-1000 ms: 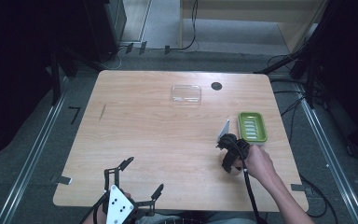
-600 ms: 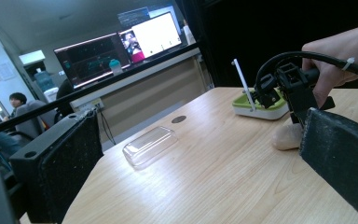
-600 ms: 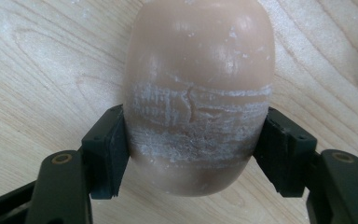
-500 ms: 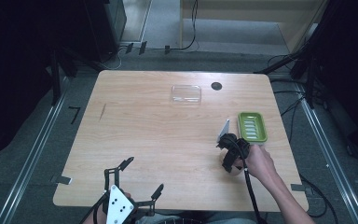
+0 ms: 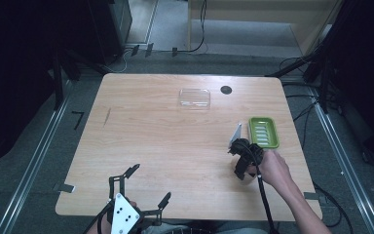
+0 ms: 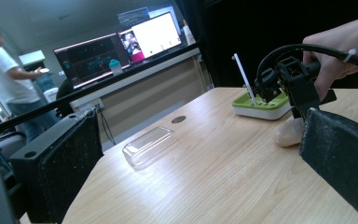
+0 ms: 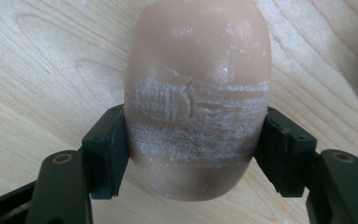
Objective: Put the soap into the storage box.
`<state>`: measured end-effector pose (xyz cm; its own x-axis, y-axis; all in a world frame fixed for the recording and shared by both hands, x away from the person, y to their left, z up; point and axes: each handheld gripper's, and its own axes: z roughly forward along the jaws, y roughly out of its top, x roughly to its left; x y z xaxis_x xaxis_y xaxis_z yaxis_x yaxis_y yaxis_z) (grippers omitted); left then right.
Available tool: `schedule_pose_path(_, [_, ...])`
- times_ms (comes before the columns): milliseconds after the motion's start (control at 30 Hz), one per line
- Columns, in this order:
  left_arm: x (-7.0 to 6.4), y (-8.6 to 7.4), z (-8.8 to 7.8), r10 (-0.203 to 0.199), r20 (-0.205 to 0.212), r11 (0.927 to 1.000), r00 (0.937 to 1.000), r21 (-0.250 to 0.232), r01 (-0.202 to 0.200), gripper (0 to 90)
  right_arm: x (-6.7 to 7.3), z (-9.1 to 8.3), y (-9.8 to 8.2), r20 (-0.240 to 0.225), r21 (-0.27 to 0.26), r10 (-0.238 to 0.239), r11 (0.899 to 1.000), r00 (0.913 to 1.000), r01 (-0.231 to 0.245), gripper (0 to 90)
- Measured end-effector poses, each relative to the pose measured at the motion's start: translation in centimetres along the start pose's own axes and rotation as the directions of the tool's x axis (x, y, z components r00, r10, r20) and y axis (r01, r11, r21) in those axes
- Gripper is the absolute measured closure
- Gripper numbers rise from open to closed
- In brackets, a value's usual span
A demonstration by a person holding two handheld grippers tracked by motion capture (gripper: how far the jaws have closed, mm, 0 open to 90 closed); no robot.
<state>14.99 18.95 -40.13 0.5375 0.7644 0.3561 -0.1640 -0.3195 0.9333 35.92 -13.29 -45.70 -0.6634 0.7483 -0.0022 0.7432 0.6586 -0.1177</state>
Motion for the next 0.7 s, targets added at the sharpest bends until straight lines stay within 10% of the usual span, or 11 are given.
schedule_pose_path(700, [-0.01, 0.00, 0.04, 0.000, 0.001, 1.0000, 1.0000, 0.001, 0.000, 0.0, -1.01, -0.97, -0.96, -0.002, 0.014, 0.003, 1.000, 1.0000, -0.003, 33.8])
